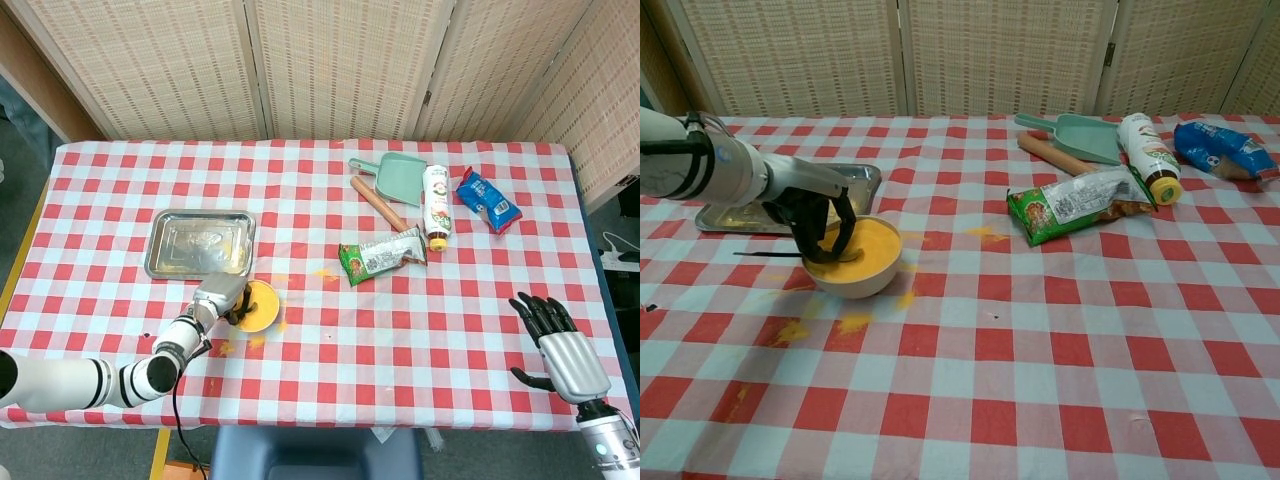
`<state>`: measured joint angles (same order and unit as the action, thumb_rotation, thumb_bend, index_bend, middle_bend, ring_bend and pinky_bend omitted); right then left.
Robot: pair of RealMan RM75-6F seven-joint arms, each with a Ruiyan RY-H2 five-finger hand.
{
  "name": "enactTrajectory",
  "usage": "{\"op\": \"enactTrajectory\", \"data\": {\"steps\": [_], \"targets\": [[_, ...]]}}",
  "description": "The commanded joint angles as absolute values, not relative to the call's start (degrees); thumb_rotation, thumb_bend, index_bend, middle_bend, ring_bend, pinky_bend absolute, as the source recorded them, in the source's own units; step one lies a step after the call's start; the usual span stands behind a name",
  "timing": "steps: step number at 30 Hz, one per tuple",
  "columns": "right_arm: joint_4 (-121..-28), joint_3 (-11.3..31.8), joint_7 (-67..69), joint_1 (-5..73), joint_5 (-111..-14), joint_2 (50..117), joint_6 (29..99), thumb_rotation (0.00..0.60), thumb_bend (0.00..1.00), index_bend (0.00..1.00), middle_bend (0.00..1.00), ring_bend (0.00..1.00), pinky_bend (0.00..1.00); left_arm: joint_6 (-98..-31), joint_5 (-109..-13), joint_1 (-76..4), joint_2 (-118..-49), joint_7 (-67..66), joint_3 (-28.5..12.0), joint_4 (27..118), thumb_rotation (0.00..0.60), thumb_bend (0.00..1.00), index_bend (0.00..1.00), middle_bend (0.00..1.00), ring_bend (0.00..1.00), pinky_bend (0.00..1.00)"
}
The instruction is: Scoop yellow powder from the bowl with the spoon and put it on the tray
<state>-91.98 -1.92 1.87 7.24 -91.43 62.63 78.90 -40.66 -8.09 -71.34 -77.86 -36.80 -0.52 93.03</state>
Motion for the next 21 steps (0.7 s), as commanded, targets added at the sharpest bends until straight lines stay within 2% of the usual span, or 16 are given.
{"op": "enactTrajectory", "data": {"steps": [1,12,16,21], "targets": [[-91.96,-1.90,1.74,7.30,-91.29,62.70,78.73,0.600,0.09,0.00,0.00,0.00,0.00,-39.64,-7.92,-71.72,-78.01,-35.83,-0.17,92.01,0.600,1.00,0.85,1.00,1.00,1.00],[-91.87,-1.68,1.17,7.45,-90.64,62.97,78.23,0.600,0.09,0.00,0.00,0.00,0.00,-37.21,-9.91,-71.59,-78.18,-31.25,0.12,89.31,0.600,1.00,0.85,1.00,1.00,1.00],[-91.84,-1.63,1.03,7.48,-90.50,63.05,78.15,0.600,0.09,0.00,0.00,0.00,0.00,-36.43,-11.17,-71.03,-77.96,-28.97,-0.29,88.87,0.600,0.99,0.77,1.00,1.00,1.00],[-91.84,-1.63,0.94,7.49,-90.45,63.08,78.10,0.600,0.09,0.00,0.00,0.00,0.00,-35.78,-12.04,-70.74,-77.61,-27.52,-0.49,88.72,0.600,0.93,0.68,1.00,1.00,1.00]]}}
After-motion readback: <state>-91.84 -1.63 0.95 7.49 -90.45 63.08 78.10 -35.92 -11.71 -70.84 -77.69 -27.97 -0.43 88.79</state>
